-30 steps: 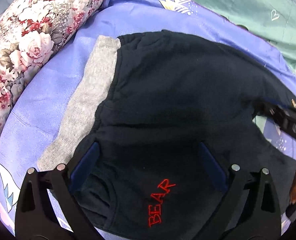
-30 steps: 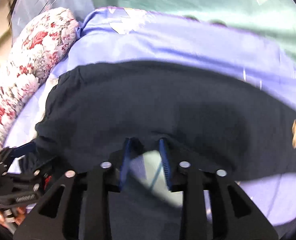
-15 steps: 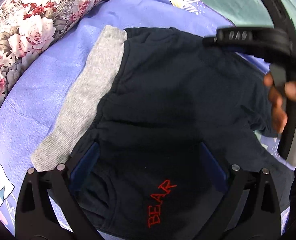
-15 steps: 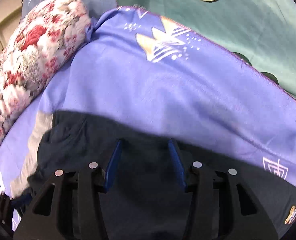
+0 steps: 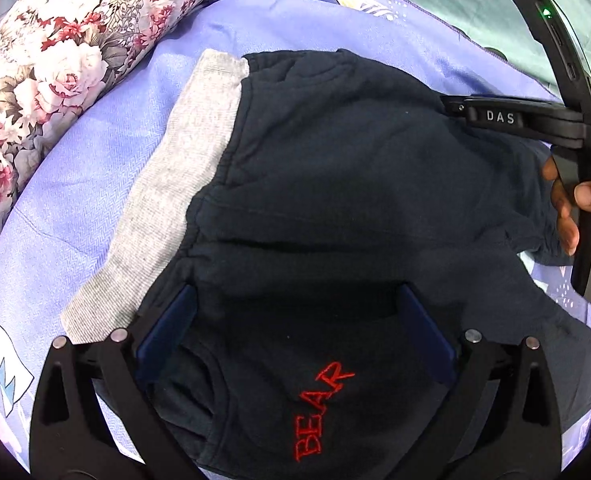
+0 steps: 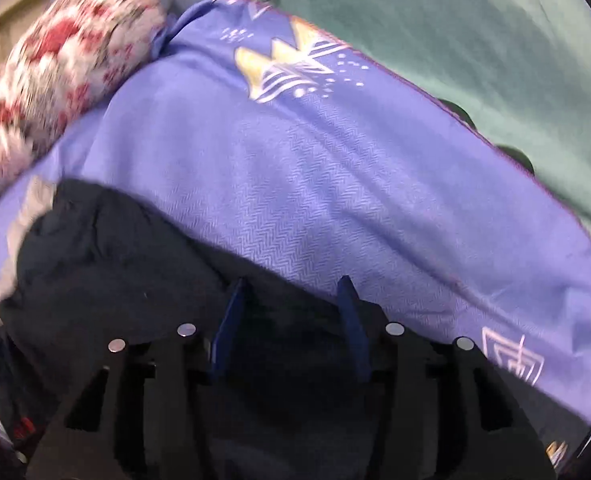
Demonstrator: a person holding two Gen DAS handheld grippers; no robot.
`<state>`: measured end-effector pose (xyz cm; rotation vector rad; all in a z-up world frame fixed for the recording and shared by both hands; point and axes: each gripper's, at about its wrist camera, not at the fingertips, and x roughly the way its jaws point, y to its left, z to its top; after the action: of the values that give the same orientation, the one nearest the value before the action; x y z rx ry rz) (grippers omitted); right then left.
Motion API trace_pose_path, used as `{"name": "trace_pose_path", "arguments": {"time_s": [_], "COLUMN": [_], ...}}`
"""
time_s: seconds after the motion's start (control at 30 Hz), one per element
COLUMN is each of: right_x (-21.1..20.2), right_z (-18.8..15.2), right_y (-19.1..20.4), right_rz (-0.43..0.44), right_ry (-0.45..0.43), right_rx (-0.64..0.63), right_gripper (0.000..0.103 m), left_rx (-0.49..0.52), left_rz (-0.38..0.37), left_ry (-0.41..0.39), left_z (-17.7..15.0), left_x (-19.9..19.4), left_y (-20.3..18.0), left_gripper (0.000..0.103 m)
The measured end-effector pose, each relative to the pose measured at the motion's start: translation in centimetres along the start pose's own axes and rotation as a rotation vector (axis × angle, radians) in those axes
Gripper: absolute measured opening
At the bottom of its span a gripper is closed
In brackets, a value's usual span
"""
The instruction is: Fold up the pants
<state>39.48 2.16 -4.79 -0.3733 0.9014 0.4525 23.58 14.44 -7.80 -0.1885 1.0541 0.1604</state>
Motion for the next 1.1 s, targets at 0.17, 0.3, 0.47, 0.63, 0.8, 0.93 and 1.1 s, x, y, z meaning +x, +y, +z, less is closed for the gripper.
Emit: {"name": "trace_pose_path", "arguments": {"time_s": [0.17, 0.3, 0.47, 0.63, 0.8, 0.93, 1.1], "right_x": [-0.1, -1.1, 1.3, -0.8, -1.6, 1.6, -2.3], "right_z": [0.0, 0.7, 1.4, 1.4, 2.0, 2.3, -0.7], "right_y": [-0.1, -1.2, -1.0, -3.0, -0.7, 2.5, -6.1], "right_rz": [0.096, 0.082, 0.014, -0.011, 0.283, 0.252, 0.194], "right_ry": [0.02, -0.046, -0.024, -0.064, -0.057, 0.012, -0.144], "right_rx": [0.013, 0.087, 0.108, 0.235, 0.246, 0.166, 0.537], "right_gripper": [0.012, 0.003, 0.005, 0.037, 0.037, 0.035, 0.038], "left_rx": [-0.002, -0.008, 0.01, 0.01, -0.042, -0.02, 0.013], "left_rz": [-0.004, -0.012, -0.009, -0.009, -0.054, -0.037, -0.009], "left_ry": [0.003, 0.0, -0.008, -0.005, -0.01, 0.002, -0.006], "left_z": [0.2, 0.2, 0.1, -0.1, 0.2, 0.2, -0.1], "left_x": [0.3, 0.1, 0.4, 0.3, -0.5, 0.3, 0.0], "left_y": [0.1, 0.1, -0.1, -0.2, 0.7, 0.6, -0.1], "left_gripper": [0.101, 0.101, 0.101, 0.101, 0.101, 0.101, 0.101]}}
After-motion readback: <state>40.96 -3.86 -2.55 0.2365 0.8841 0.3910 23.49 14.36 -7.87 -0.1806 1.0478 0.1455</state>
